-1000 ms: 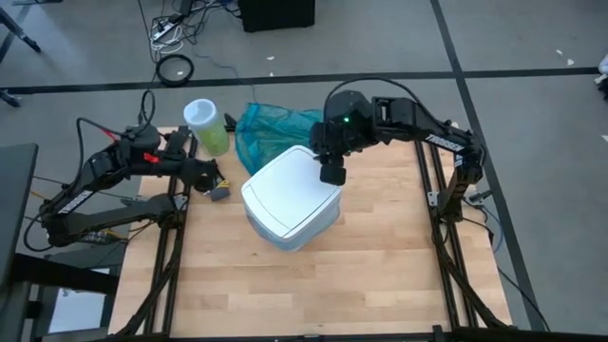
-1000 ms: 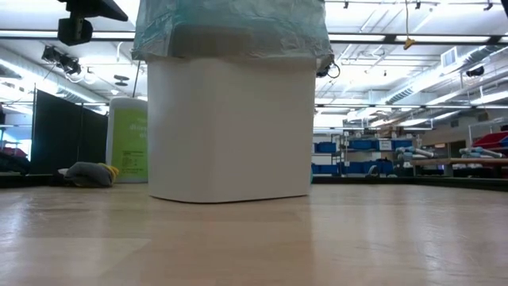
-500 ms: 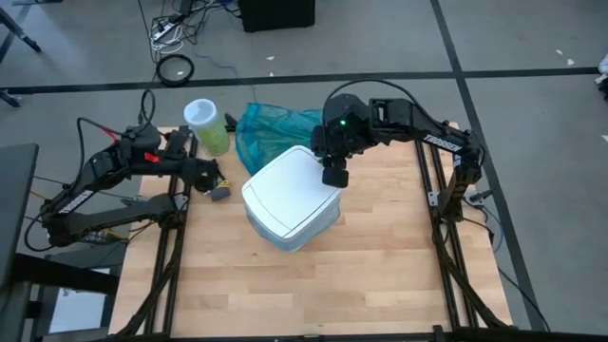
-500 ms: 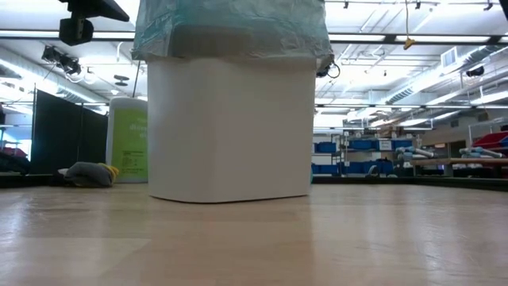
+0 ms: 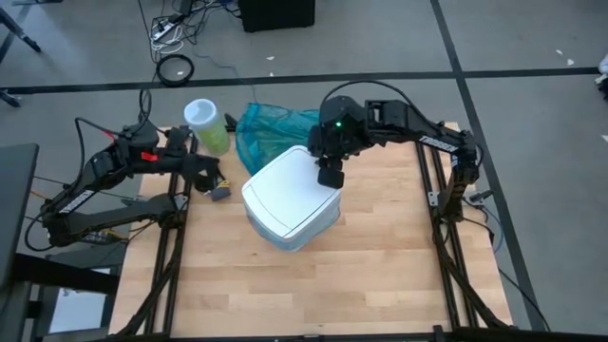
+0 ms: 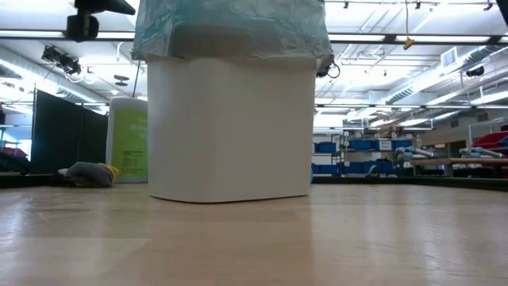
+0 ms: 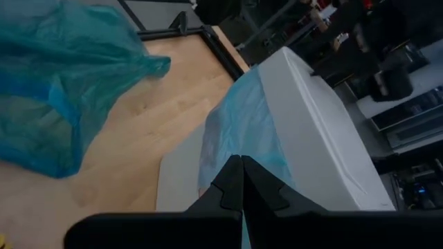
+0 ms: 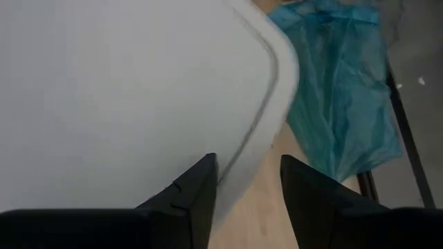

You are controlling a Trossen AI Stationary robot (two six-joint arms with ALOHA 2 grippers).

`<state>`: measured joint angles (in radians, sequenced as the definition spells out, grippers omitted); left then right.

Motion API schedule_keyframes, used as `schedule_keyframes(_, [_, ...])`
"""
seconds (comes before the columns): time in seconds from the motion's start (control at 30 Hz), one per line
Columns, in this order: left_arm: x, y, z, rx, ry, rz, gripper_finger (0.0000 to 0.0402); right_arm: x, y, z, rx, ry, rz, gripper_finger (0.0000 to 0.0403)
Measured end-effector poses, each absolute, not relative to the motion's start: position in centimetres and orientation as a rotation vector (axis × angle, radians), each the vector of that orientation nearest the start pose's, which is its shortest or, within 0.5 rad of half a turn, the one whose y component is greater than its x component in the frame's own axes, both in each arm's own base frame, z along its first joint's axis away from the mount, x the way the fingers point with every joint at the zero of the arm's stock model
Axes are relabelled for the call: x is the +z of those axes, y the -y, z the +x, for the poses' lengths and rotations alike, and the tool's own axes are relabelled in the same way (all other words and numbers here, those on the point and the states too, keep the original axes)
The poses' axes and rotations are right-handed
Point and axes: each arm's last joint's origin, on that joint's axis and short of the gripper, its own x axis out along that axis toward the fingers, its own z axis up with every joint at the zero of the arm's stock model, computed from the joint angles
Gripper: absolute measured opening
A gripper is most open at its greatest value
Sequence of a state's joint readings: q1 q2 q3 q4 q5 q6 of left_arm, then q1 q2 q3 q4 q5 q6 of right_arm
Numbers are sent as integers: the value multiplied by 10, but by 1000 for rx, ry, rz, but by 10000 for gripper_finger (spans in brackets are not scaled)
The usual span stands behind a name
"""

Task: Place trash/remove bag and relplace
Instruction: Remove the white trash lid from the white trash bin

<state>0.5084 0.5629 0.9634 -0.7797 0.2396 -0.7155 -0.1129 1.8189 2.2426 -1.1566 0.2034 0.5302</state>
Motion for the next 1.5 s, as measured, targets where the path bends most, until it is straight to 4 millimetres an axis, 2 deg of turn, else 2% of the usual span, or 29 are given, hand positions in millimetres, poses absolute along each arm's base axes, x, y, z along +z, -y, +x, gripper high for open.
schedule_keyframes(0.23, [360,-37,80,383,-239,-840,5,443,46,362,-476,-653,474,150])
schedule_keyframes(0.33, [361,-37,80,380,-234,-838,5,443,46,362,-481,-652,488,136])
schedule_keyframes(0.57, [363,-37,81,375,-218,-832,5,443,45,360,-431,-671,487,81])
schedule_keyframes(0.7, [362,-37,81,381,-217,-831,5,443,48,358,-415,-694,497,21])
schedule_keyframes(0.77, [362,-37,81,382,-217,-831,5,443,48,358,-404,-692,476,7])
schedule_keyframes(0.83, [362,-37,81,381,-217,-830,5,443,47,359,-398,-691,469,16])
schedule_keyframes(1.2, [362,-37,81,381,-217,-830,5,447,48,361,-396,-649,469,123])
schedule_keyframes(1.33, [362,-37,81,382,-217,-830,5,452,46,360,-382,-600,489,139])
schedule_keyframes(1.5, [362,-37,81,382,-217,-828,5,448,47,357,-400,-650,496,142])
